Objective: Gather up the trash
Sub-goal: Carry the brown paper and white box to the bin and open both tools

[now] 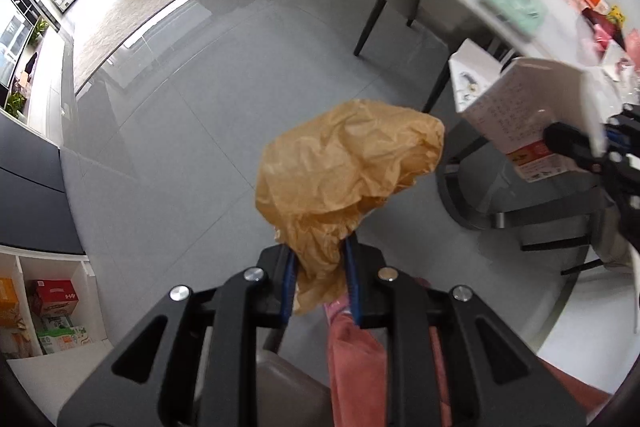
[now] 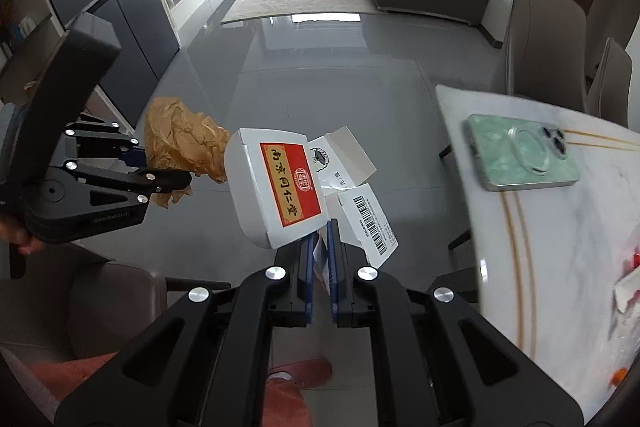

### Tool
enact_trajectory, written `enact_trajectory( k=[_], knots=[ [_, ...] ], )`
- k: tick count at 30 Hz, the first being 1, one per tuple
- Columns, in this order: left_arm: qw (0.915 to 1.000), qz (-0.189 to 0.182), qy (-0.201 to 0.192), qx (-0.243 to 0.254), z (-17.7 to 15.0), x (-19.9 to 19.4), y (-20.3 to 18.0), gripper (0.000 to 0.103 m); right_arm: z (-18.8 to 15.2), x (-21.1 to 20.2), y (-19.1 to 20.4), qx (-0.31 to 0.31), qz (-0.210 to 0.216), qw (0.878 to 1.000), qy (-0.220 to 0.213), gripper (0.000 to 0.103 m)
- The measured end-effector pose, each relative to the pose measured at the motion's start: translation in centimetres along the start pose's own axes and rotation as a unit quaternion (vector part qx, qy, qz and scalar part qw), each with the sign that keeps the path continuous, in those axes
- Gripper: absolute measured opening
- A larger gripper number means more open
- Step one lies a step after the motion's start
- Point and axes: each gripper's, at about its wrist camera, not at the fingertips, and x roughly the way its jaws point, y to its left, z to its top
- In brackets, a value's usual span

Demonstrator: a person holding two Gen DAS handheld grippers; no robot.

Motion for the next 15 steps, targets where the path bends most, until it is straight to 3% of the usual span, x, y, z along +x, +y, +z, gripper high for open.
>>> enact_trajectory(
  k=[7, 15],
  knots=[
    [0.9996, -0.019, 0.018, 0.011, 0.1, 13.6, 3.6, 0.021, -1.2, 18.6, -0.6, 0.058, -0.008, 0.997, 0.058, 0.005],
    [0.9979, -0.026, 0.047, 0.034, 0.0, 27.3, 3.6, 0.021, -4.0, 33.2, -2.7, 0.079, -0.005, 0.993, 0.083, 0.008]
  ],
)
